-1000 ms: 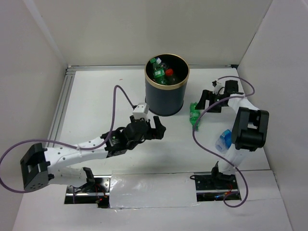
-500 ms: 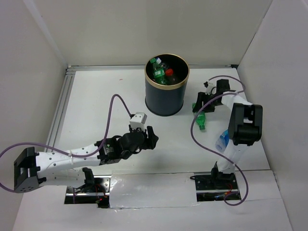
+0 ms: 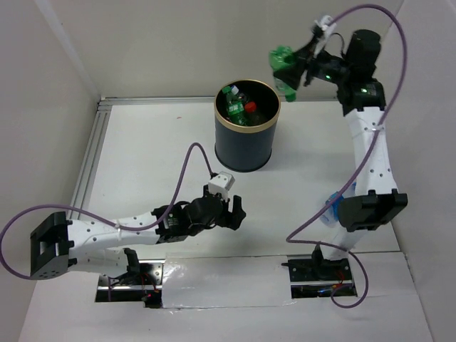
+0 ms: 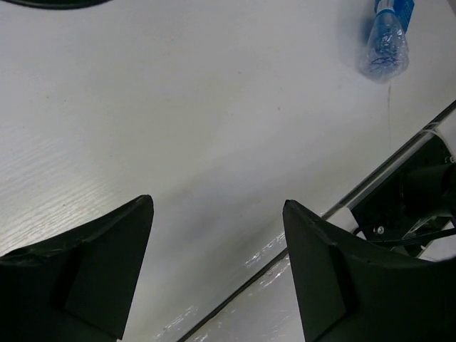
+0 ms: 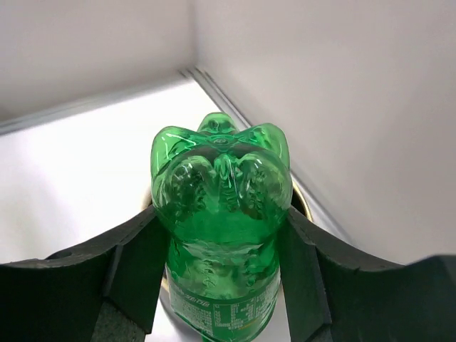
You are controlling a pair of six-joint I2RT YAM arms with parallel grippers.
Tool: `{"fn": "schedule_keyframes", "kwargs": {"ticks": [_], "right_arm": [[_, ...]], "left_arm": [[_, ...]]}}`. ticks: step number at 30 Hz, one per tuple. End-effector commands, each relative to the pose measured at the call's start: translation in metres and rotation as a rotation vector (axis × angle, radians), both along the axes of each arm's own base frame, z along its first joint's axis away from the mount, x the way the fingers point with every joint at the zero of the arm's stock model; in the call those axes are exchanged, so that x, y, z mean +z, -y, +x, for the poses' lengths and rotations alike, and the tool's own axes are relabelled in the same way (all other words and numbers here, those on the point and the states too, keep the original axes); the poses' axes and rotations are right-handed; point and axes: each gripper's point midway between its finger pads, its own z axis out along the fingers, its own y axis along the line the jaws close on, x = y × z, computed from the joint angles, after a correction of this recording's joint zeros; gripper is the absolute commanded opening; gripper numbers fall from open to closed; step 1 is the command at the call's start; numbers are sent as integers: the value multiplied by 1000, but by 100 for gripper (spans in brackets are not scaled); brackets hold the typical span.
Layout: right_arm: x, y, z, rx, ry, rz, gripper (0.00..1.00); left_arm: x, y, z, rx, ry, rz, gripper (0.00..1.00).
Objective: Put the plastic bottles in the bin
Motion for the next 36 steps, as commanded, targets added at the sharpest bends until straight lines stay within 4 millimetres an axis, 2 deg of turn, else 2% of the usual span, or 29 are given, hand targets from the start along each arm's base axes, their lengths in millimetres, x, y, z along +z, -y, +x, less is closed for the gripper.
{"fn": "schedule_keyframes", "kwargs": {"ticks": [1,4,5,6,7,9,10,11,12,13,14,15,16,17,19,20,21,22,23,25,26,27,28,30,31,32,33,34,36], "right_arm": [[-36,-62,40,102,-82,28,32],[-64,-85,59,92,-98,-14,48],[-78,-85,67,79,-122,-28,62],[-83,-84,72,63,-131,-32,74],[-89,-83,74,53,-145,-36,82],[-96,-75,77,32,-166,-40,100],[-91,-70,75,30,-156,-36,100],[-76,-58,71,7,-134,-31,100],[-67,-49,69,-28,-135,-15,100],[-67,-36,69,-83,-158,-7,100],[-60,-13,70,-148,-168,15,100],[-49,2,57,-180,-182,31,100],[-49,16,51,-202,-211,41,100],[-65,48,50,-283,-280,52,99],[-91,77,26,-363,-391,22,74],[-137,94,16,-423,-508,-9,57],[-151,117,-4,-501,-559,-23,21],[-173,131,-17,-554,-612,-49,6],[-219,157,-37,-639,-710,-117,0],[-241,182,-71,-750,-772,-169,0],[-254,193,-84,-794,-806,-191,0],[-272,213,-106,-884,-862,-209,7],[-279,219,-118,-923,-901,-209,21],[-295,234,-139,-1003,-965,-212,38],[-293,239,-146,-1041,-962,-211,49],[-295,245,-150,-1094,-971,-197,79],[-300,255,-155,-1161,-984,-223,89],[-307,260,-164,-1198,-1008,-227,98],[-313,275,-169,-1264,-1024,-223,100]], "left_arm": [[38,26,6,-65,96,-47,86],[54,37,12,-87,152,-50,91],[57,40,14,-92,165,-52,91],[54,46,15,-112,181,-33,92],[67,54,19,-115,209,-63,94],[72,68,20,-146,228,-75,95],[64,78,23,-167,232,-55,95],[78,91,24,-180,244,-94,95],[77,99,26,-214,242,-91,94],[77,109,26,-241,242,-88,92],[75,123,33,-251,234,-87,91],[74,132,33,-270,228,-90,87],[72,140,33,-304,214,-98,75],[77,148,32,-325,213,-113,68],[60,155,33,-343,168,-106,49],[60,156,30,-349,149,-121,33],[55,156,33,-344,133,-120,27],[55,157,31,-353,122,-128,23],[46,152,34,-340,101,-111,23],[37,149,30,-353,79,-89,32],[35,146,34,-344,74,-81,43],[31,144,33,-344,62,-65,60],[26,142,30,-352,53,-58,67],[18,141,30,-353,40,-39,73],[11,139,26,-364,23,-25,74],[9,137,26,-364,17,-17,74],[9,136,28,-366,13,-20,74],[7,135,27,-366,6,-11,74],[4,133,26,-366,-1,-2,74]]}}
